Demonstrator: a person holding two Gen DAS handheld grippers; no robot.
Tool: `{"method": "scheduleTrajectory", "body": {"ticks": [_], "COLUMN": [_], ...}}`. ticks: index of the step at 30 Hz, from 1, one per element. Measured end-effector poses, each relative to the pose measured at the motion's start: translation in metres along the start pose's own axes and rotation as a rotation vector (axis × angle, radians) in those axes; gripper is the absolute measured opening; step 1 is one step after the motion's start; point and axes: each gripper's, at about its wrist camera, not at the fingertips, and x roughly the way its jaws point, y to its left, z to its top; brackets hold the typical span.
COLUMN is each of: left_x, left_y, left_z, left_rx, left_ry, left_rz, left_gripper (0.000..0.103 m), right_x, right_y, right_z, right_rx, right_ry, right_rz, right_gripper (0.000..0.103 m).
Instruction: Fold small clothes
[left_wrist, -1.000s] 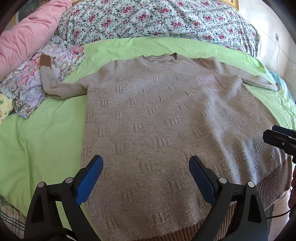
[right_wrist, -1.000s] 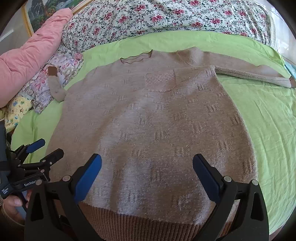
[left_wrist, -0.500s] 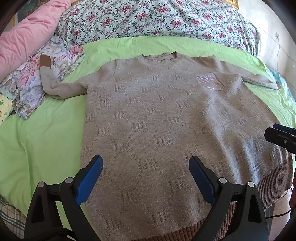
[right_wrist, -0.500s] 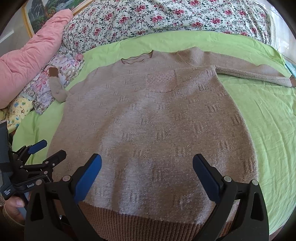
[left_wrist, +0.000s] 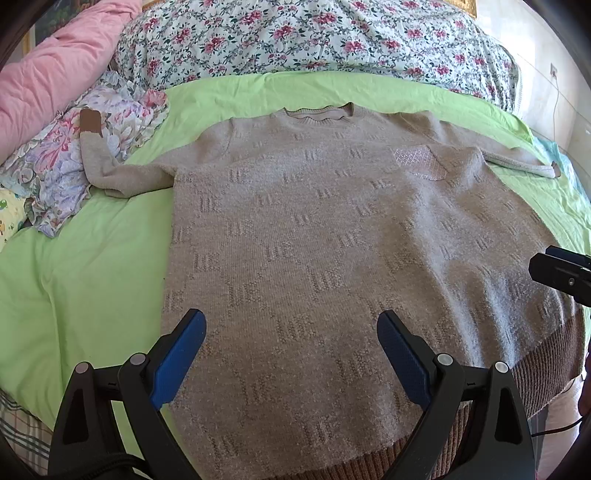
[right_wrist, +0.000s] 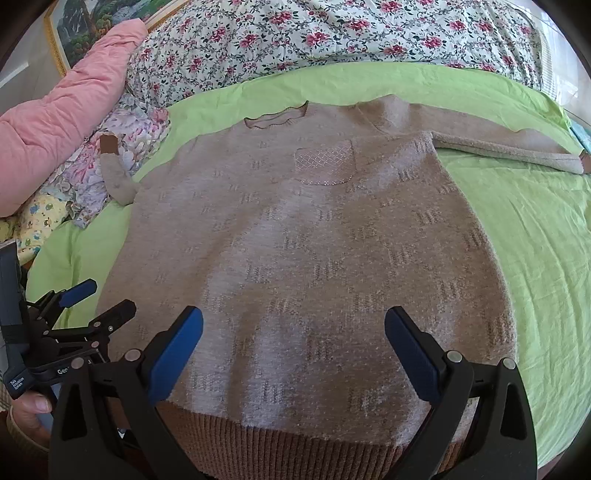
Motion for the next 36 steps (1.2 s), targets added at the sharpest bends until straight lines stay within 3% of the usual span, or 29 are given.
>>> {"method": "scheduleTrajectory", "body": {"ticks": [15,21,29,36], "left_x": [0.001,0.006,0.023,0.048], "left_y": [-0.001,0.002,0.009,0.021], "left_z": [0.004,0.012,0.033,0.066], "left_rx": [0.0,-0.015,-0.022,-0.036], "left_ry": [0.041,0.051,0.058,0.056], "left_rz": [-0.02,-0.041,0.0,0.029], "left_gripper": [0.095,0.095,0.095,0.095], "right_x": [0.001,0.0,-0.011,-0.024], "right_y": [-0.007,-0.024,-0.088,-0.184], "right_z": [0.002,0.008,0.03,0.063], "right_rx": [0.054,0.074,0.195,0.342], "right_ry": [0.031,0.018,0.005,-0.119], "right_rz": [0.033,0.001,-0.084,-0.169], "right_gripper": [0.099,0.099,0.099,0.097]}}
